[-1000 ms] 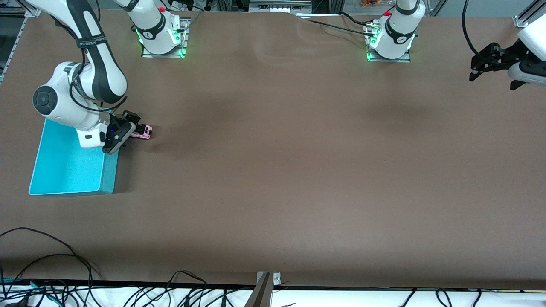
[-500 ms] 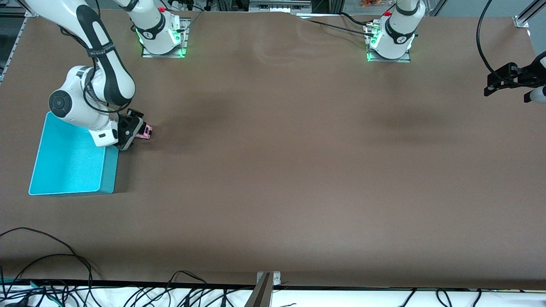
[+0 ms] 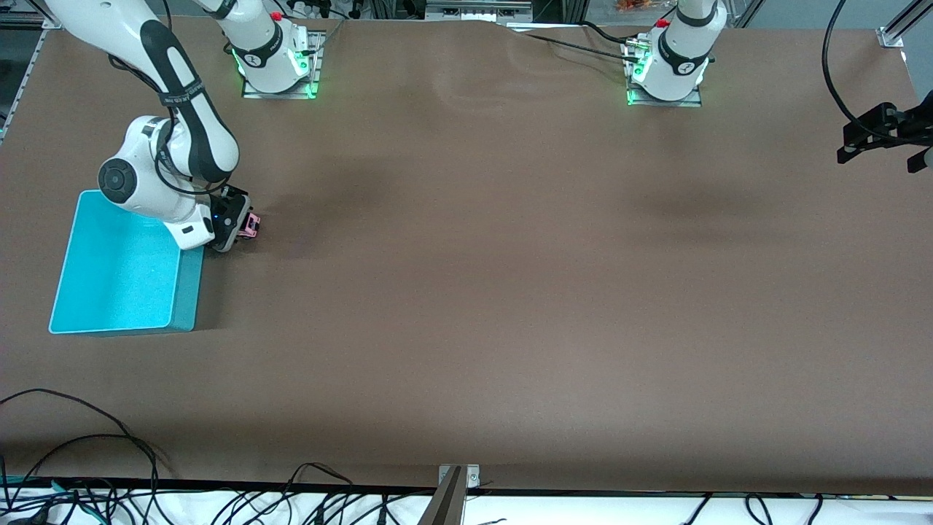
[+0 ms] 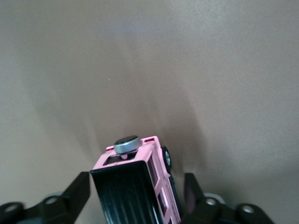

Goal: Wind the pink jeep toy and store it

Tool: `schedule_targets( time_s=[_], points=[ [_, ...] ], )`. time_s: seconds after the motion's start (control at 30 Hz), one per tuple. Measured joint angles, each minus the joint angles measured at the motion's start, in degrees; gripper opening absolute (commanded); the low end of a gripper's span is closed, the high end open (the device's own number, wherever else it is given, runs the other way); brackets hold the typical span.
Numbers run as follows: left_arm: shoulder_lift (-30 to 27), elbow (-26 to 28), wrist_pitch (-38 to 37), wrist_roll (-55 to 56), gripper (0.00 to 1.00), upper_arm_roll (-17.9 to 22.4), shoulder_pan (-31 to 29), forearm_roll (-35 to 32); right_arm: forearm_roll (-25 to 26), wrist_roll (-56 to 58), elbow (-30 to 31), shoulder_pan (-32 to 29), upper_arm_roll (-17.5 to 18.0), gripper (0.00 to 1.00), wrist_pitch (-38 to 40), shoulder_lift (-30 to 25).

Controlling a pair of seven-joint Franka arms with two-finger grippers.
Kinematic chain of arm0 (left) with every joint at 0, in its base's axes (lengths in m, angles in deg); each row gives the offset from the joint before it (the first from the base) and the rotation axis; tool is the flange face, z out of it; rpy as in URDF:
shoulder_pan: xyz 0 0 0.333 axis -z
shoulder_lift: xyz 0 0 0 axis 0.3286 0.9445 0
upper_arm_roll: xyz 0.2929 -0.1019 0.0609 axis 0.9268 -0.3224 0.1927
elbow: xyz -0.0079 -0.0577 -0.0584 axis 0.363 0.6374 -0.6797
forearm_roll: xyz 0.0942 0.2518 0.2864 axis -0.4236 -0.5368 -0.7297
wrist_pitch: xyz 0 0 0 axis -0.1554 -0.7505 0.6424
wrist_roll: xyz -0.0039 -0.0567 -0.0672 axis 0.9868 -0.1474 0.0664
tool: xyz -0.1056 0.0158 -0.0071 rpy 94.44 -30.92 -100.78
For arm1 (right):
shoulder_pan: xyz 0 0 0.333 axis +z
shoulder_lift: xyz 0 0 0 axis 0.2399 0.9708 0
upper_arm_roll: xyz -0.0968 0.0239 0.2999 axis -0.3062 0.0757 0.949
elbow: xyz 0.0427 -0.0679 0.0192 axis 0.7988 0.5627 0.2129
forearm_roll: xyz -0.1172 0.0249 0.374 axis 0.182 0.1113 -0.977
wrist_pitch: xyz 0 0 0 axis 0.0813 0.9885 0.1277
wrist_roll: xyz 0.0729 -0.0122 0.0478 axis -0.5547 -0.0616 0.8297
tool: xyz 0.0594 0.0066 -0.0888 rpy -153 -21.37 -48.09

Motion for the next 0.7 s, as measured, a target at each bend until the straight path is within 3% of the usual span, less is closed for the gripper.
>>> schedule_targets(
  time_s=[0.17, 0.23, 0.47, 0.7],
  points=[
    [-0.01, -0.51, 0.00, 0.00, 1.00, 0.23, -0.73, 0.00, -0.02, 0.34, -0.01, 0.04, 0.01, 0.30, -0.24, 0.10],
    [-0.01, -0.63, 0.00, 0.00, 1.00, 0.24, -0.92, 0.00, -0.02, 0.36, -0.02, 0.19, 0.03, 0.25, -0.30, -0.13],
    [-0.05, -1.45, -0.20, 0.00, 1.00, 0.88, -1.36, 0.00, -0.30, 0.40, -0.29, 1.97, 0.24, 0.25, -0.06, -1.96],
    [-0.10, -1.95, -0.31, -0.04, 1.00, 1.47, -2.13, 0.01, -0.63, -0.51, -2.37, 2.27, 0.11, 0.25, 5.27, -8.34]
  ],
)
